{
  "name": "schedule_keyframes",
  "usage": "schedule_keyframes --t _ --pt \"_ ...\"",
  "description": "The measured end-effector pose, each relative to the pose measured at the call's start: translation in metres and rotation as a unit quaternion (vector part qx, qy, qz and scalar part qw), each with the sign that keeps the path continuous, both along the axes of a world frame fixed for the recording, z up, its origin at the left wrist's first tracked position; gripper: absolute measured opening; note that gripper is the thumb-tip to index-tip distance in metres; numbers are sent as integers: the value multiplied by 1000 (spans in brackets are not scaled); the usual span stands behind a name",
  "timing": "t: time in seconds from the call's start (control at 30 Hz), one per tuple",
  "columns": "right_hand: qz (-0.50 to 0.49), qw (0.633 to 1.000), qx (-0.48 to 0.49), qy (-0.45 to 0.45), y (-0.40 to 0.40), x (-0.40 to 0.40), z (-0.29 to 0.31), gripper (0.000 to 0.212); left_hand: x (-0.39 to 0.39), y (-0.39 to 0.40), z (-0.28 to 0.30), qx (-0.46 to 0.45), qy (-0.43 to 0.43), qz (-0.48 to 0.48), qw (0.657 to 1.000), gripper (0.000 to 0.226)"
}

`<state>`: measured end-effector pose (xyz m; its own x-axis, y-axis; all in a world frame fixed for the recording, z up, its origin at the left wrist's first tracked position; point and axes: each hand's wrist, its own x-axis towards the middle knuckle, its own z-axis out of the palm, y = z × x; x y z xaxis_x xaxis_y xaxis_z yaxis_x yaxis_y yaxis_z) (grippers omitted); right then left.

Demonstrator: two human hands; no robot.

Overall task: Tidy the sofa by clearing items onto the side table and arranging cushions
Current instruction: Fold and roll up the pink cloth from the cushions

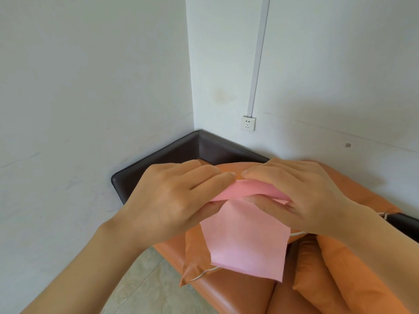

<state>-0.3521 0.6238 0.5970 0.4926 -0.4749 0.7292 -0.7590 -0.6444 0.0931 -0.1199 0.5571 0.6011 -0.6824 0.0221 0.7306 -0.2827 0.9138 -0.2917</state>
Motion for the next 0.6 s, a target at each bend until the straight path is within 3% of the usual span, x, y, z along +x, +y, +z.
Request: schedule_keyframes --t 0.13,0.23,0.43,0.53,0.6 --pt "12 999 -47 11 -1 -1 -2 37 1 -1 -1 50 -1 1 999 16" --pt "9 996 -77 33 -3 -2 -4 33 0 -1 1 86 -10 3 996 17" --pt "-6 997 -39 59 -5 -4 -5 21 1 -1 0 101 -31 -1 994 34" --pt "-8 998 -23 64 -4 -4 -4 25 1 -1 2 91 -39 5 995 19" --pt "-5 998 -30 53 -3 -2 -3 28 1 -1 2 96 -40 10 995 24"
